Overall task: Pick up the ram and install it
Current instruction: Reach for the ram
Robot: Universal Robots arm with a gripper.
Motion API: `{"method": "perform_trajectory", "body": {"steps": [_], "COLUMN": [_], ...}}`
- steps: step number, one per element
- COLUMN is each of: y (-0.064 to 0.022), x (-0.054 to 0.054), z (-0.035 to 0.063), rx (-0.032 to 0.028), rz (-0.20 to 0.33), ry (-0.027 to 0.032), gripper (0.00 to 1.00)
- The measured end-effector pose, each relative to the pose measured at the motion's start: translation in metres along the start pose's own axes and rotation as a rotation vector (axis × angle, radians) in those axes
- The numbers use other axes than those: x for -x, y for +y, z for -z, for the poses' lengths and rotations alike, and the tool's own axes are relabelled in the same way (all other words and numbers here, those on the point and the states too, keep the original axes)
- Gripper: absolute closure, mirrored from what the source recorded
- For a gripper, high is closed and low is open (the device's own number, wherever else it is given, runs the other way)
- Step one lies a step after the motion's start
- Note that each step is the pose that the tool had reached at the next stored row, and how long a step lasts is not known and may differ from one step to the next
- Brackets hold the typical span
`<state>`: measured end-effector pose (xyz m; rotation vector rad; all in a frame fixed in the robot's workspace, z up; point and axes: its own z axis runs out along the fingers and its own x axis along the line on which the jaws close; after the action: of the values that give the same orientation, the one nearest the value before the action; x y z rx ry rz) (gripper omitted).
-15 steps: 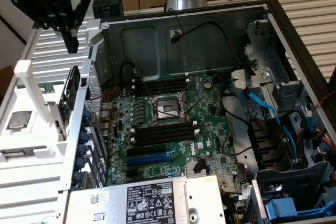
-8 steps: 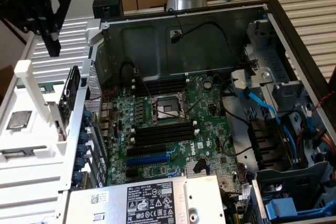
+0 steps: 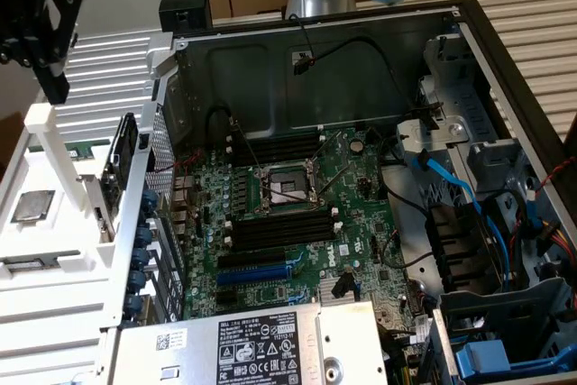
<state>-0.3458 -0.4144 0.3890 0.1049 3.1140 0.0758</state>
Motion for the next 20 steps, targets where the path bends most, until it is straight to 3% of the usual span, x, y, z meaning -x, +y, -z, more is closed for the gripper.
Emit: {"method": "perform_trajectory", "body": {"steps": [14,20], "y": [-0.0047,0.0038], "x": [-0.068,-0.094], "z": [-0.0005,-0.0023], "rx": [-0.0001,-0.0018], "rz": [0.0,0.001], "ry": [0.0002,0.0], "gripper": [0.9,0.9]}}
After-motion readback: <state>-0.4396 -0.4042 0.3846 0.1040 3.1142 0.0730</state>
